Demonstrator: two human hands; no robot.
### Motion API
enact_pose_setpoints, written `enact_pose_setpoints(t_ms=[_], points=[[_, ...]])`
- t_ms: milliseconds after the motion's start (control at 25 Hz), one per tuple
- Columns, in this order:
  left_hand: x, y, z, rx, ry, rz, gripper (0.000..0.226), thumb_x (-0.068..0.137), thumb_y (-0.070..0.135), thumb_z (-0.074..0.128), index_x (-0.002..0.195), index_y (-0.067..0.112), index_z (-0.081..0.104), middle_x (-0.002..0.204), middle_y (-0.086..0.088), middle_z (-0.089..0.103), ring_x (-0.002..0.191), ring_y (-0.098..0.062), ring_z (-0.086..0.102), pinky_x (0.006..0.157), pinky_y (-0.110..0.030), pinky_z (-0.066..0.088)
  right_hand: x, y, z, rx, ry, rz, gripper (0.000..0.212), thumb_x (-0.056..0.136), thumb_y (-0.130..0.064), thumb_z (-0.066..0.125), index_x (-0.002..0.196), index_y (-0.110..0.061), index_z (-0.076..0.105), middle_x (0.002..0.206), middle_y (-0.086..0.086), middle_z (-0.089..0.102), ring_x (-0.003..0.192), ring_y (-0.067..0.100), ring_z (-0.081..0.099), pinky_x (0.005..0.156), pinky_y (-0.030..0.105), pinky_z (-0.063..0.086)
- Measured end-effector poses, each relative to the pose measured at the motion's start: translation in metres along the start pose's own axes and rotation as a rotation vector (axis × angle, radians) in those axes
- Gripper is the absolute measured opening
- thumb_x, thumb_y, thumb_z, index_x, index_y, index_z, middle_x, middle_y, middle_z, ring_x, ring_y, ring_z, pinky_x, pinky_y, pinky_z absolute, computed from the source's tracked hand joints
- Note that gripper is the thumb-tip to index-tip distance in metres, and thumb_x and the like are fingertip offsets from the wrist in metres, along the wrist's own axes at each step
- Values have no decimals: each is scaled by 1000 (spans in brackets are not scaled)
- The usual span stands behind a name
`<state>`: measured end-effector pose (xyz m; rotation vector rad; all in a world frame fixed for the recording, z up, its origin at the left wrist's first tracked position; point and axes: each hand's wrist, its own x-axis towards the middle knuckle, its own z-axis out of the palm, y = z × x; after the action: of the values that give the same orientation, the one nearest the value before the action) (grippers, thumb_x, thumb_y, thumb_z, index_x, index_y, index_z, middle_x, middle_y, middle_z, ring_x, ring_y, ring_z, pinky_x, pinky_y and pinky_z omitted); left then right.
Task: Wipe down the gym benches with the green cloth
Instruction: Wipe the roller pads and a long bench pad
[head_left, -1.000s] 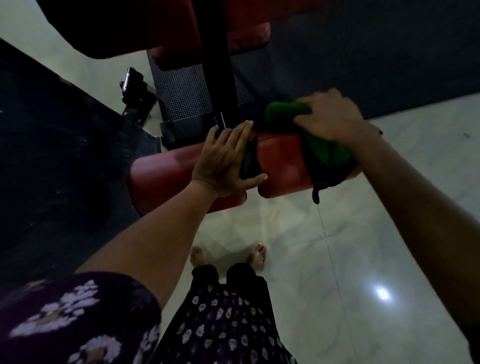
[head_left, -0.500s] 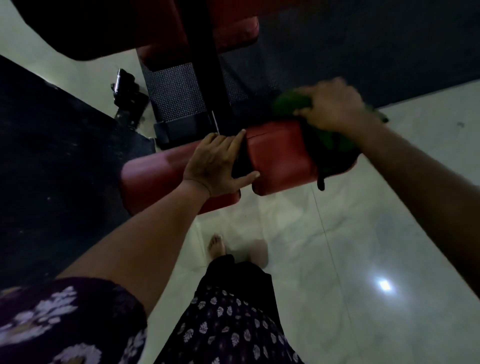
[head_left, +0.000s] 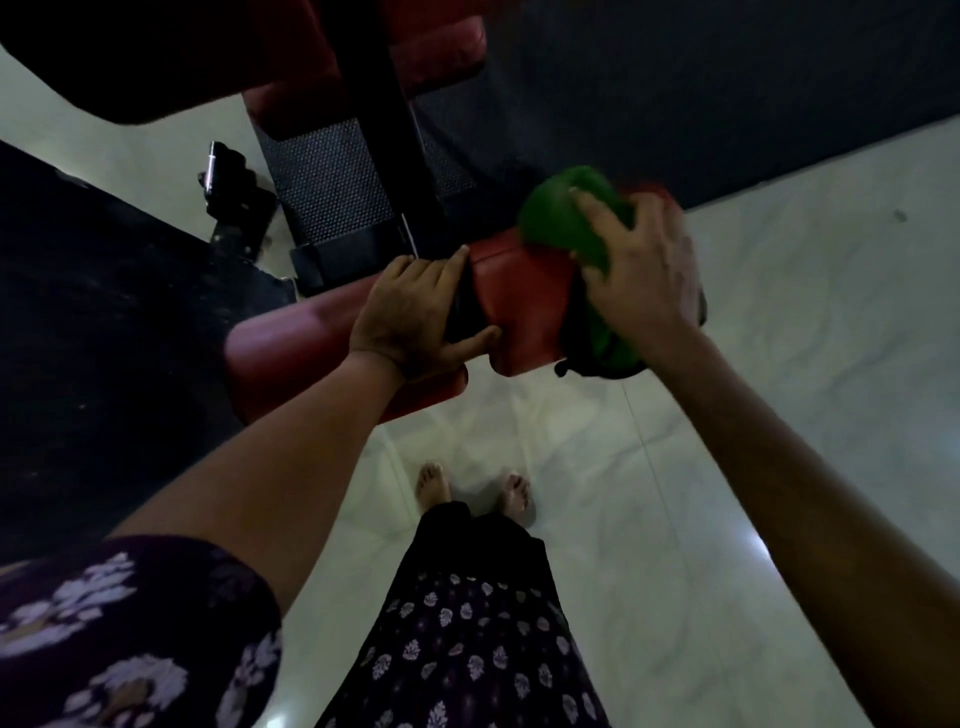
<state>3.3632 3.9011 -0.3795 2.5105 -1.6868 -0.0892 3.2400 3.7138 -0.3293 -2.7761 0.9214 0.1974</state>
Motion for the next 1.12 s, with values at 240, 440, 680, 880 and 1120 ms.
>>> enact_pose_setpoints(t_ms=[240,440,680,880,1120], points=[[-2,-2,-2,-3,-117,-31,87,85,66,31,128,-7,49,102,-22,66,88,-34,63,88,-42,45,22,-16,11,-35,111,167,48,93,-36,48,139,-26,40,140,18,34,121,37,37,98,48,32],[-2,-2,-10,-124,-103,-185,59,82,43,31,106,-2,61,94,-22,63,90,-36,58,91,-45,37,-27,28,30,28,206,-180,59,83,-25,58,139,-29,41,128,19,47,104,41,50,83,49,44],[65,108,-10,-237,300,-590,45,84,26,46,123,6,57,136,-13,50,131,-31,40,115,-51,15,-6,112,22,704,272,200,46,89,-25,51,134,-17,43,125,13,43,107,24,49,89,36,45],[112,148,24,-115,107,-455,56,88,37,35,128,5,55,128,-16,58,118,-36,54,101,-52,36,25,119,25,774,25,11,39,83,-52,52,118,-37,53,119,5,58,110,20,58,97,47,47],[114,150,27,-35,158,-452,54,87,36,36,125,5,58,125,-14,60,114,-33,57,98,-47,40,-8,127,35,785,81,41,40,85,-50,50,117,-25,52,114,11,58,105,24,58,93,50,48]])
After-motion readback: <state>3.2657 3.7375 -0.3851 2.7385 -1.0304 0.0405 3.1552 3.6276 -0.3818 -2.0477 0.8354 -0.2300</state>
